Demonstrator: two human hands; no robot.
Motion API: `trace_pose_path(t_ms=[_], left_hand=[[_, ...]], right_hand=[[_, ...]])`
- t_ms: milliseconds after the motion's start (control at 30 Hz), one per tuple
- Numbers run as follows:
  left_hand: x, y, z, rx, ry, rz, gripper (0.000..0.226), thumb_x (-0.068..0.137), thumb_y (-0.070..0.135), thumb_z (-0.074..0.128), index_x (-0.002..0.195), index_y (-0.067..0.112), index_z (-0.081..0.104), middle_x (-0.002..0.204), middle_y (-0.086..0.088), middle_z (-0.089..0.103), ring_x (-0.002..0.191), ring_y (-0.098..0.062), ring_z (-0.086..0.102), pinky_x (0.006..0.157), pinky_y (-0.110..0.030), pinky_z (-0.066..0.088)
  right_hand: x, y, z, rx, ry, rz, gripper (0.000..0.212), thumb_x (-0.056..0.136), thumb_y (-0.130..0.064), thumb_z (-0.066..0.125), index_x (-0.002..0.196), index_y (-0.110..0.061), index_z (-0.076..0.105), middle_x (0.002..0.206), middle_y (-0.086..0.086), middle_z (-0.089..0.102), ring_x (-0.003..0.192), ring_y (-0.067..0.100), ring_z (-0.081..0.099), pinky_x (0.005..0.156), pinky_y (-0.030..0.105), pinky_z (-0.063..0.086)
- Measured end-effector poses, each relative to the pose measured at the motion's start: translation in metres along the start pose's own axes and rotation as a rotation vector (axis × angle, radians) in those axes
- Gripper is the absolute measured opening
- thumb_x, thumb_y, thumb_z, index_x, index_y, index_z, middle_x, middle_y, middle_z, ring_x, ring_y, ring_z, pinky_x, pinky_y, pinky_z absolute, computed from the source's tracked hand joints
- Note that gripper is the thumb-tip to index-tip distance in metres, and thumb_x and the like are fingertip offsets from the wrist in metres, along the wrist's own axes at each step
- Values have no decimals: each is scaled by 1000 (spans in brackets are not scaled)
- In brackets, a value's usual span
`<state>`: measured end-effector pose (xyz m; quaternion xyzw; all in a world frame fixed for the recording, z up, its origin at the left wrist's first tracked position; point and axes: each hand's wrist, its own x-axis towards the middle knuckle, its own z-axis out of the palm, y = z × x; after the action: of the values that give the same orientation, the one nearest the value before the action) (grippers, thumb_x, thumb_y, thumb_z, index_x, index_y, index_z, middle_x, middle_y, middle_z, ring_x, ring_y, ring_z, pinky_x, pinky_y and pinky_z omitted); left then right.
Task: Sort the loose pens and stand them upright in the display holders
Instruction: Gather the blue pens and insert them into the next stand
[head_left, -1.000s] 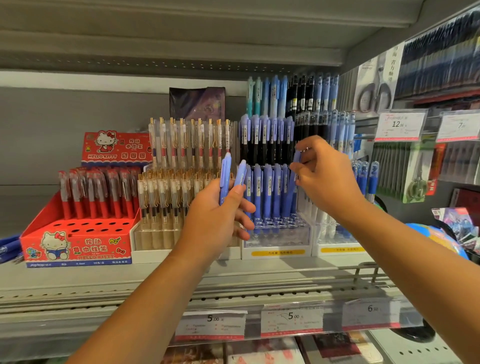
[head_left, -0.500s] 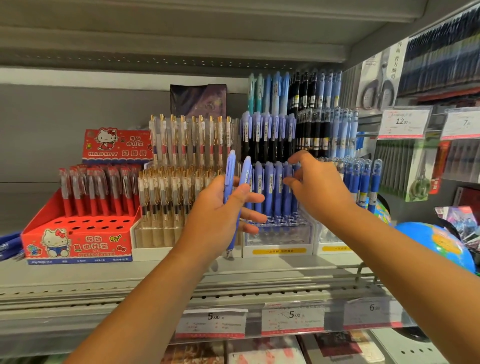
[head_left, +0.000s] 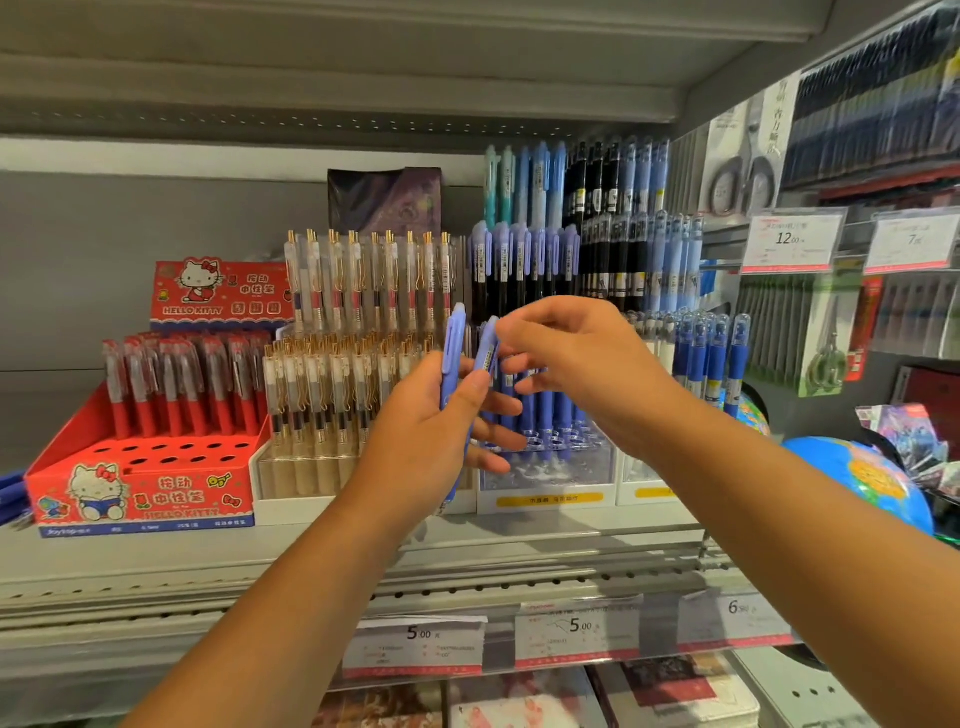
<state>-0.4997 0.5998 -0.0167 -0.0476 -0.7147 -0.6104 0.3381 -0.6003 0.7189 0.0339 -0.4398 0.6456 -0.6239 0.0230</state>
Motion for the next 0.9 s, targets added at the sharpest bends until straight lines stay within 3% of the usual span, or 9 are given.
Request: trace_pose_path(t_ms=[233,400,500,567,667,767,833,900], left_hand=[[0,-3,-1,19,-76,-34,21,102,25,47,119,23,59,97,-9,72,78,-29,73,61,-37,61],[2,-8,-2,127,-78,-17,17,102,26,47,109,35,61,99,8,73,89,-4,70,66,-18,56],[4,-11,-2,159,-46,7,14,102,25,48,106,29,61,98,8,72,92,-2,68,72,-20,57],[4,-10,-3,205,-28,30,12,102,24,49,103,25,61,91,7,68,79,-7,65,68,-23,56],[3,-9,-5,263,-33,36,15,102,32,49,93,24,58,72,0,53,59,-18,42,51,-27,40],[1,-6,-5,189,-31,-27,26,98,42,49,85,20,52,69,0,40,54,-14,30,47,-25,29],[2,-3,-4,19,-26,-70,27,96,35,41,81,15,49,66,-1,39,50,-11,27,44,-25,23],[1,-1,-5,9,-8,-71,30,97,30,36,73,15,48,60,3,40,49,-11,27,44,-26,22]], right_hand=[[-5,6,5,-46,-1,-8,9,88,-12,73,94,-8,69,90,17,72,71,16,67,70,33,59],[-4,9,-9,42,48,20,8,90,-5,68,98,-4,67,84,14,64,68,15,66,66,28,59],[-1,7,-21,55,97,29,3,91,-6,67,93,-9,67,83,10,62,70,16,61,65,32,60],[2,6,-30,20,139,8,5,92,-9,67,95,-12,66,85,8,63,73,16,62,65,33,61],[8,5,-41,-93,213,-51,14,94,-12,65,105,-19,63,93,8,64,77,18,66,62,29,60],[15,4,-50,-218,281,-117,15,95,-14,64,106,-24,60,93,3,63,77,17,68,60,28,61],[20,3,-54,-291,329,-164,15,95,-15,65,105,-24,60,92,2,63,77,17,67,58,28,61],[24,4,-57,-370,363,-192,14,95,-17,65,106,-25,60,90,-1,64,74,15,67,60,32,62]])
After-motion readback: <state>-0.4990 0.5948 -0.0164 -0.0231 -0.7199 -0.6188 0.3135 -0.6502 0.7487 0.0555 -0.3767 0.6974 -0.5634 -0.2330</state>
